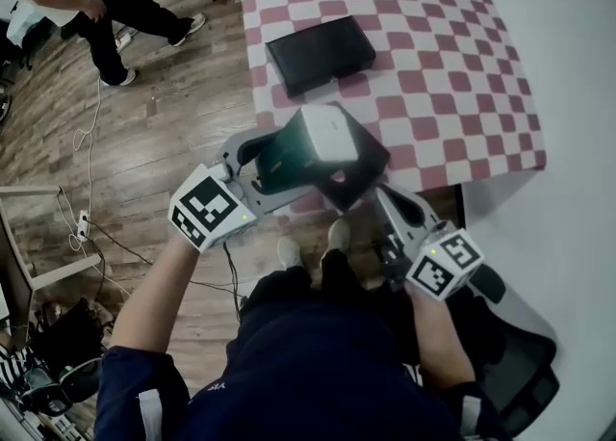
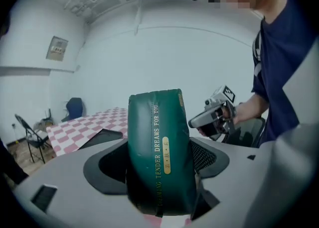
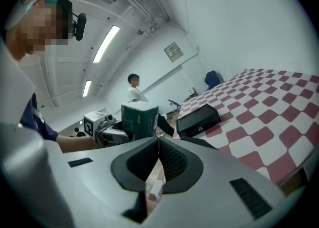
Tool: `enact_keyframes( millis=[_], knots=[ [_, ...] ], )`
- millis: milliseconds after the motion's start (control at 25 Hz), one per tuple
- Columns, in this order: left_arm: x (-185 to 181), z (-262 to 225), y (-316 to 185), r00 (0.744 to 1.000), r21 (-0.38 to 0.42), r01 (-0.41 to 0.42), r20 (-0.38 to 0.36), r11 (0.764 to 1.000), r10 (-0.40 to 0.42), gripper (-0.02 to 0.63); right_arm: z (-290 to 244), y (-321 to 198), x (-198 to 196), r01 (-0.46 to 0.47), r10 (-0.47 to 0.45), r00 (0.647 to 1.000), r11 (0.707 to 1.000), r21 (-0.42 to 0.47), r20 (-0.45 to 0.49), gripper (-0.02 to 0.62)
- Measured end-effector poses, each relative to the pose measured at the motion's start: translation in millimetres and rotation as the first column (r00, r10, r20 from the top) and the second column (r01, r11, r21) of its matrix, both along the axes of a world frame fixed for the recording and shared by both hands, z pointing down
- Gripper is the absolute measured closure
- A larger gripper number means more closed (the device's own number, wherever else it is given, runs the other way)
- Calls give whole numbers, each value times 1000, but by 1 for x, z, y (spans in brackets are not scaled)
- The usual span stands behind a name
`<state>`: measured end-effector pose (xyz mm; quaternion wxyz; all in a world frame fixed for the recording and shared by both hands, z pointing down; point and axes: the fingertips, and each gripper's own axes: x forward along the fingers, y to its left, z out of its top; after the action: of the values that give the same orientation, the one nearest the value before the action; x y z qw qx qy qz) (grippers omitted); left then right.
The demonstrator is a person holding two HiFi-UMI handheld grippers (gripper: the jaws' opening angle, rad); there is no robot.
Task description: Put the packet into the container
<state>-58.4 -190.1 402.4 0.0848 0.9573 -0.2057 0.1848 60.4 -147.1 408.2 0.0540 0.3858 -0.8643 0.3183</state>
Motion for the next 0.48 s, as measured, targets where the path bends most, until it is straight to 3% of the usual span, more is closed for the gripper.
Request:
enact_keyframes(
  millis=[120,280,400,480],
  knots=[
    [19,15,-6,986,74,-82,148,994,71,206,11,-6,21,-27,27,1000,999,-23,3,578],
    [38,33,-13,934,145,-204,326,968,148,206,25,-13,48,-63,64,998,997,-51,5,578],
    [51,44,-13,869,189,-317,450,929,205,206,37,-15,64,-90,90,996,993,-73,8,578],
    [58,55,-10,807,204,-406,538,891,244,207,45,-13,71,-102,103,995,991,-91,13,578]
  ],
)
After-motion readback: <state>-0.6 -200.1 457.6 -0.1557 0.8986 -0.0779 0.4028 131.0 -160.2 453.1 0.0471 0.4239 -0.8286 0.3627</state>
